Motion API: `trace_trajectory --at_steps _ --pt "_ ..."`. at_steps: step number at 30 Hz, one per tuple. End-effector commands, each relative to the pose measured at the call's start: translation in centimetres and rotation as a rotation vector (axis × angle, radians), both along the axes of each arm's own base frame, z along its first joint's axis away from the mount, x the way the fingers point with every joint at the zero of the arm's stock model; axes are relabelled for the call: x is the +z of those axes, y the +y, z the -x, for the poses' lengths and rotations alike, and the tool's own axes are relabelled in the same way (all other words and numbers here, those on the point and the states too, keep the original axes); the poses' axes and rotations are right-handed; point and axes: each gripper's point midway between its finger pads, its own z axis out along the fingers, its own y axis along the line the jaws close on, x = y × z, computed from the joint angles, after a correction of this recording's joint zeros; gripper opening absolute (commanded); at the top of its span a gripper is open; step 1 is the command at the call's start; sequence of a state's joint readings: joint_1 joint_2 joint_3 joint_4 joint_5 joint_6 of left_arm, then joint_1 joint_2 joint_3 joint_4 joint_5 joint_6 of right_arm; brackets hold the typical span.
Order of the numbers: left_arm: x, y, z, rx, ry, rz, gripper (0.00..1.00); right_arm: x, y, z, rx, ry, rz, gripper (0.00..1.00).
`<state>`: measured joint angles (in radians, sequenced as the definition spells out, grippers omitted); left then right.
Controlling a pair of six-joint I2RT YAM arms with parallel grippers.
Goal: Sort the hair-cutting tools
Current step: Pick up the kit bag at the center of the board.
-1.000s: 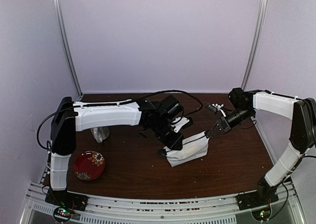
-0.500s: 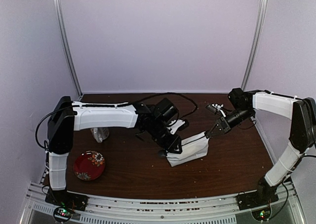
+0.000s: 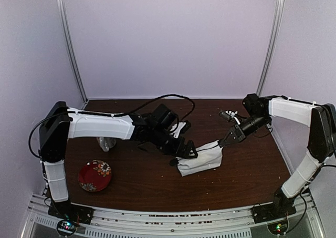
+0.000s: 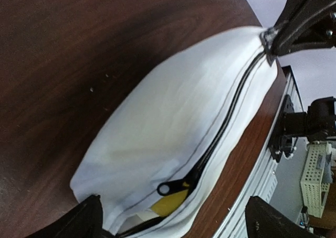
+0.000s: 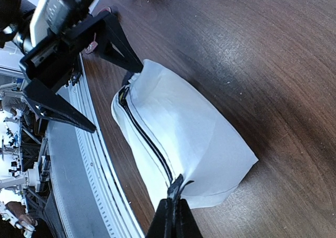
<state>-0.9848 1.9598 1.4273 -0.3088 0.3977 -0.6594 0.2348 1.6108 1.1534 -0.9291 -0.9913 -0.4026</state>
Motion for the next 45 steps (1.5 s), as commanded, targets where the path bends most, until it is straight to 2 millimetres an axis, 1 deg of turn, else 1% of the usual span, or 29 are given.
trace_trajectory --at_steps 1,3,5,6,7,8,10,12,13,14,15,16,18,20,22,24,28,29,33,35,38,41,42,45 --pt "8.7 1.3 -4.8 0.213 -0.35 0.028 0.98 0.4 -0.9 -0.9 -0.007 -0.084 0.059 0.0" --pt "13.7 3.5 -5.7 0.309 -0.567 -0.012 0.98 1.0 -1.4 -1.4 -0.028 -0.144 0.094 0.01" --pt "17.5 5.0 -6.0 0.373 -0.699 0.007 0.98 2.5 -1.8 -1.6 -0.042 -0.225 0.101 0.2" --pt "18.3 6.0 -6.4 0.427 -0.721 0.015 0.98 3.5 -1.8 -1.6 -0.041 -0.275 0.098 0.27" --pt "18.3 7.2 -7.0 0.506 -0.714 0.004 0.98 4.6 -1.9 -1.6 -0.036 -0.327 0.092 0.33" --pt "17.6 8.1 -7.3 0.548 -0.692 -0.018 0.98 5.7 -1.8 -1.4 -0.027 -0.375 0.083 0.38" --pt "16.2 7.4 -6.7 0.456 -0.645 0.0 0.97 7.5 -1.6 -1.0 0.005 -0.463 0.075 0.48" --pt "14.8 6.0 -5.4 0.329 -0.575 0.047 0.86 8.3 -1.0 -0.8 0.041 -0.518 0.08 0.52" --pt "13.7 5.3 -4.7 0.278 -0.527 0.062 0.77 8.3 -0.6 -0.6 0.062 -0.529 0.085 0.52" --pt "13.0 4.6 -4.1 0.228 -0.481 0.088 0.65 8.2 -0.1 -0.4 0.089 -0.531 0.088 0.51" --pt "12.1 4.0 -3.5 0.2 -0.419 0.108 0.58 7.9 0.4 -0.1 0.122 -0.524 0.09 0.5" --pt "11.3 3.8 -3.3 0.199 -0.359 0.119 0.54 7.3 1.2 0.4 0.165 -0.508 0.09 0.5" --pt "10.4 3.7 -2.9 0.213 -0.3 0.147 0.52 6.1 2.8 1.4 0.25 -0.481 0.089 0.48" --pt "9.7 4.2 -2.9 0.25 -0.275 0.157 0.5 4.7 4.4 2.1 0.327 -0.465 0.102 0.47" --pt "9.2 4.9 -2.9 0.274 -0.274 0.155 0.5 3.5 5.9 2.1 0.373 -0.454 0.124 0.44" --pt "9.2 5.4 -2.8 0.29 -0.275 0.155 0.5 2.8 6.9 1.6 0.395 -0.441 0.133 0.43" --pt "9.0 6.4 -2.5 0.331 -0.262 0.17 0.5 1.4 7.8 0.1 0.425 -0.439 0.17 0.43" --pt "8.9 6.6 -2.4 0.337 -0.258 0.175 0.5 1.3 8.0 -0.1 0.441 -0.438 0.177 0.43" --pt "8.8 7.4 -2.4 0.37 -0.253 0.181 0.5 -0.5 8.7 -0.3 0.495 -0.416 0.194 0.43" --pt "8.8 7.5 -2.4 0.375 -0.254 0.18 0.5 -1.2 9.0 -0.2 0.514 -0.408 0.195 0.43" --pt "8.7 7.4 -2.4 0.374 -0.253 0.174 0.5 -2.3 9.6 0.6 0.565 -0.37 0.185 0.43" --pt "8.4 7.5 -2.5 0.376 -0.253 0.16 0.5 -2.9 10.1 1.4 0.6 -0.346 0.173 0.41" --pt "8.4 7.5 -2.5 0.374 -0.252 0.158 0.5 -2.9 10.2 1.6 0.611 -0.343 0.169 0.4" --pt "8.3 7.5 -2.6 0.379 -0.254 0.154 0.5 -2.4 10.5 1.5 0.585 -0.364 0.16 0.23"
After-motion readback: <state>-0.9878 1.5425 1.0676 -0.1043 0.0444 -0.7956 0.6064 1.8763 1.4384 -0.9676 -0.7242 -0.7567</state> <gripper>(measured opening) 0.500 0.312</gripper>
